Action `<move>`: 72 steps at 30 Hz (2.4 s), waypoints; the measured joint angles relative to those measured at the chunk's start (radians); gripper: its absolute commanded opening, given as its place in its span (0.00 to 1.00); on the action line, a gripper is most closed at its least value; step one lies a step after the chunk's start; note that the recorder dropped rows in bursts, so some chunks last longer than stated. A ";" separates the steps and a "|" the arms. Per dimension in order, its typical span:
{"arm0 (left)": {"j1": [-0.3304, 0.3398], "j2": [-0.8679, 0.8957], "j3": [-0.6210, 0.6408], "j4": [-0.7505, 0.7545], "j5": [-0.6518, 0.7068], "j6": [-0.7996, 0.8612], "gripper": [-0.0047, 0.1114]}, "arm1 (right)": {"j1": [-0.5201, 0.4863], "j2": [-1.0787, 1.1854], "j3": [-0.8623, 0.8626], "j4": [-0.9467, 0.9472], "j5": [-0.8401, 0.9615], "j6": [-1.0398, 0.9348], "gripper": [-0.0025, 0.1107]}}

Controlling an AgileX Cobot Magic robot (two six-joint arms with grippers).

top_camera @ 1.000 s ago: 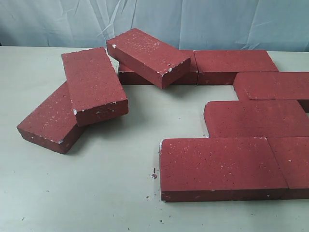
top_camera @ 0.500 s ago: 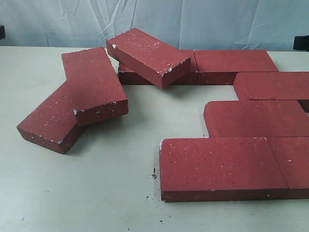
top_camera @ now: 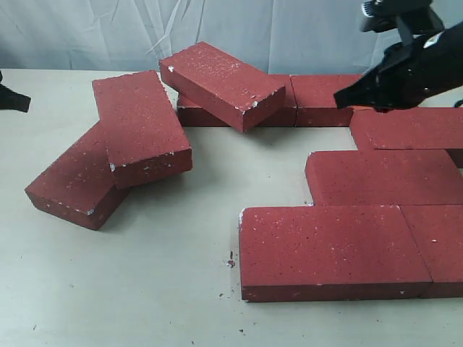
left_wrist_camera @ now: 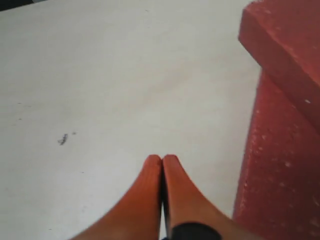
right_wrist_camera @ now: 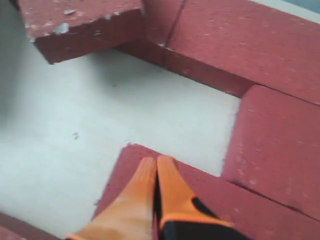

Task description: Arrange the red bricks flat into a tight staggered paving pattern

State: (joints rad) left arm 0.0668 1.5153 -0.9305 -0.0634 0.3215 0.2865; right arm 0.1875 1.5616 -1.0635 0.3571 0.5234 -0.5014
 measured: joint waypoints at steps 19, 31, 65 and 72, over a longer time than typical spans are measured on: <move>0.000 0.000 -0.002 -0.664 0.135 0.765 0.04 | 0.015 0.405 -0.224 0.843 0.402 -0.433 0.62; 0.000 0.000 -0.002 -0.672 0.141 0.765 0.04 | 0.180 0.599 -0.231 1.246 0.282 -0.534 0.93; 0.000 0.000 -0.002 -0.679 0.148 0.768 0.04 | 0.246 0.769 -0.364 1.352 0.500 -0.555 0.02; 0.000 -0.007 -0.002 -0.688 0.190 0.768 0.04 | 0.199 0.746 -0.364 1.306 0.647 -0.603 0.01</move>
State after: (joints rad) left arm 0.0668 1.5085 -0.9322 -0.7509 0.5119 1.0549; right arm 0.3870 2.3079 -1.4274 1.6630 1.1706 -1.1040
